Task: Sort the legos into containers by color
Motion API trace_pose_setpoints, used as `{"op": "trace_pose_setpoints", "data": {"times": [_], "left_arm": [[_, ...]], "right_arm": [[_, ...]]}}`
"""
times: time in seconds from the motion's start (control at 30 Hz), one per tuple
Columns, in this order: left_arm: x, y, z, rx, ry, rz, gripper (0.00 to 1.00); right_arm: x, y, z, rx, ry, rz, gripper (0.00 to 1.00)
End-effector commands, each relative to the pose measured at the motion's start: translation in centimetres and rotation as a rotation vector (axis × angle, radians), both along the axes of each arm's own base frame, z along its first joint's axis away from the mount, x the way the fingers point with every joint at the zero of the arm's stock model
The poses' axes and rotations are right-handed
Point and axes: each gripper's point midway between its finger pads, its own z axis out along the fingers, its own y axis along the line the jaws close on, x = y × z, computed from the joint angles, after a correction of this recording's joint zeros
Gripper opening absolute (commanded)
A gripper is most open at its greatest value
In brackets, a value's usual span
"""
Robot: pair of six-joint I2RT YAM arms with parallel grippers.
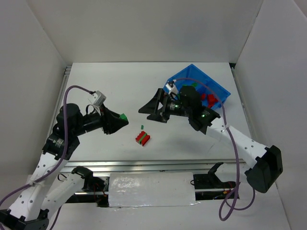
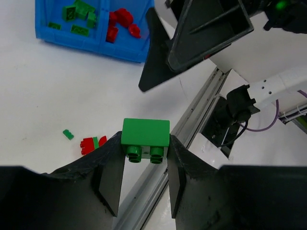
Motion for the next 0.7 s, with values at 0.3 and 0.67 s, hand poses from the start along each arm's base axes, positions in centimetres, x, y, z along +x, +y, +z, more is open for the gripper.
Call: {"op": "trace_pose_setpoints", "data": {"times": [0.3, 0.67], "left_arm": [[-3.6, -0.6, 1.9, -0.074, -0.336, -0.169, 0.00], [-3.7, -0.5, 1.6, -0.057, -0.351, -0.166, 0.00]], "right_arm": [[-8.5, 7.5, 7.8, 0.435, 0.225, 0.344, 0.96], [-8.7, 8.4, 7.0, 0.413, 0.220, 0.319, 0.40]]}}
